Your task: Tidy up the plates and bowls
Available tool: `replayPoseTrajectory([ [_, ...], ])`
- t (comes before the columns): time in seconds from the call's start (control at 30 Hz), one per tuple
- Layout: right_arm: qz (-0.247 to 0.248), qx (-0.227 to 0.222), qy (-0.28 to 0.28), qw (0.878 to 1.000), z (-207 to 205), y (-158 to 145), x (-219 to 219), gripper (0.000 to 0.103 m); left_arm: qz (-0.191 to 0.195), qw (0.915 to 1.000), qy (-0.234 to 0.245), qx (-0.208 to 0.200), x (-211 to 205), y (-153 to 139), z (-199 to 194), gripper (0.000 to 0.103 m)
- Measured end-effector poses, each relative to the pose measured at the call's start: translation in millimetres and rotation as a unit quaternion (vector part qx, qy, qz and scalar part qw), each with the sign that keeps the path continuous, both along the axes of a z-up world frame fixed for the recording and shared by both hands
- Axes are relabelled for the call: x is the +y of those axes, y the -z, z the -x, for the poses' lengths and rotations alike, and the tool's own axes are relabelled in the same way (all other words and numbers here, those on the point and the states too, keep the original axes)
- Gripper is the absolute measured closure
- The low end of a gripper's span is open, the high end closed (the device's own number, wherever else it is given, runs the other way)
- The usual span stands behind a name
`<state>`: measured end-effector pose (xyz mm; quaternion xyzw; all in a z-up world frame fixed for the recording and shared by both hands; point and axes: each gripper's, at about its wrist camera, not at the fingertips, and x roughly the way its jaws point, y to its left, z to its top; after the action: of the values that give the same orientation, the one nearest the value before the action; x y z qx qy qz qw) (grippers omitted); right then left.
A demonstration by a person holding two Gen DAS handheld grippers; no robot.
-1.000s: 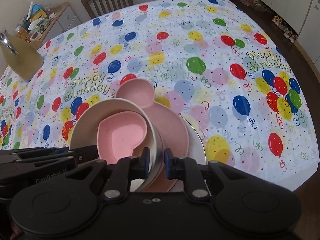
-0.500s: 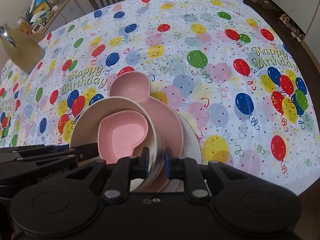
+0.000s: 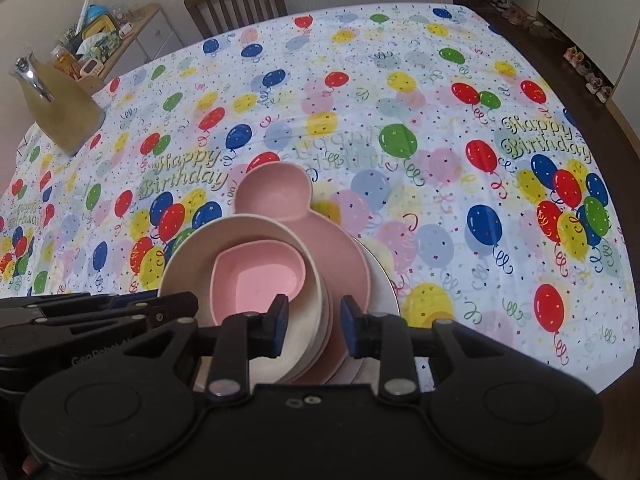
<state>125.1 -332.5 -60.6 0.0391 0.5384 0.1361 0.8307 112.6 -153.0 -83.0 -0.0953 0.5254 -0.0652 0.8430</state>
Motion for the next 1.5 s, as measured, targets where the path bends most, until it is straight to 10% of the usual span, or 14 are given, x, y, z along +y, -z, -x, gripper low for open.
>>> replayPoseTrajectory([
  [0.27, -0.006, -0.053, 0.017, 0.998, 31.5, -23.2, 7.5, 0.063, -0.005, 0.9983, 0.023, -0.054, 17.5, -20.8, 25.3, 0.044],
  [1.07, -0.031, -0.213, 0.036, 0.976, 151.5, -65.5, 48.3, 0.005, -0.017, 0.9849, 0.085, -0.150, 66.9, -55.7, 122.2, 0.000],
  [1.5, -0.037, -0.217, 0.074, 0.973, 192.5, -56.4, 53.8, 0.001, 0.003, 0.9861, 0.082, -0.144, 86.1, -58.2, 148.5, 0.000],
])
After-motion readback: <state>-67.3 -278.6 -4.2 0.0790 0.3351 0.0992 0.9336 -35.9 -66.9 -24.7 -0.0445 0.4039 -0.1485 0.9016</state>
